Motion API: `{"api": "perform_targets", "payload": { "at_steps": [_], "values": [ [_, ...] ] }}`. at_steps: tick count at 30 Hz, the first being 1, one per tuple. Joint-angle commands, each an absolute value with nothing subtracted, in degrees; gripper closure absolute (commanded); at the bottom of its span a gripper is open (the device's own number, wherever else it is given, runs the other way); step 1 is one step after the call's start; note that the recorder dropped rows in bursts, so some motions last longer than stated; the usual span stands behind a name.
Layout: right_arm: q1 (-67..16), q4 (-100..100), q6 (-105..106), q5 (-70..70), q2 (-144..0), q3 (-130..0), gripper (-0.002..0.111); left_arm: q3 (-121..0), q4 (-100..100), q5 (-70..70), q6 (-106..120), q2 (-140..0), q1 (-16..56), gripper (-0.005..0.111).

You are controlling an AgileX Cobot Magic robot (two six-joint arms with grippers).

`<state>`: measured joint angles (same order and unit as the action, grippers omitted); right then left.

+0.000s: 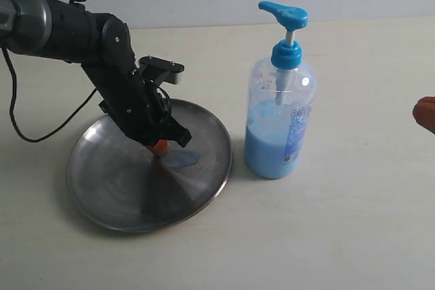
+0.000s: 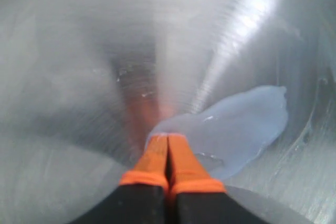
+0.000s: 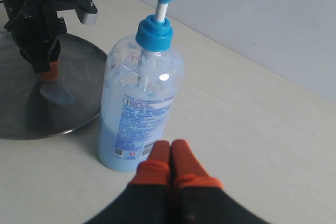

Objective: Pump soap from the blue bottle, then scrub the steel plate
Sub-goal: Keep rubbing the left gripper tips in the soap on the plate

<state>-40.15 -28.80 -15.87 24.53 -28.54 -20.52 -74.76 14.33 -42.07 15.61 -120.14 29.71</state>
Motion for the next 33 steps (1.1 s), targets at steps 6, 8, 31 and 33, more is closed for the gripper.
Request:
{"api": "perform_targets", "payload": {
  "at_steps": [6, 8, 31, 33],
  "values": [
    [-40.0, -29.08, -15.61, 23.82, -28.21, -20.42, 0.108, -74.64, 16.91, -44.66, 16.78, -119.54, 30.35, 0.107],
    [-40.0, -29.08, -15.61, 23.82, -28.21, -20.42, 0.108, -74.64, 17.18, -44.8, 17.37, -120.0, 30.9, 0.107],
    [-40.0, -28.88, -15.6, 23.78, -28.01, -20.42, 0.108, -74.64, 26.45, -39.59, 22.31, -122.53, 32.12, 0.107],
    [-40.0, -28.88, -15.6, 23.78, -28.01, -20.42, 0.108, -74.64, 25.85, -39.4, 22.31, -122.53, 32.12, 0.107]
  ]
}}
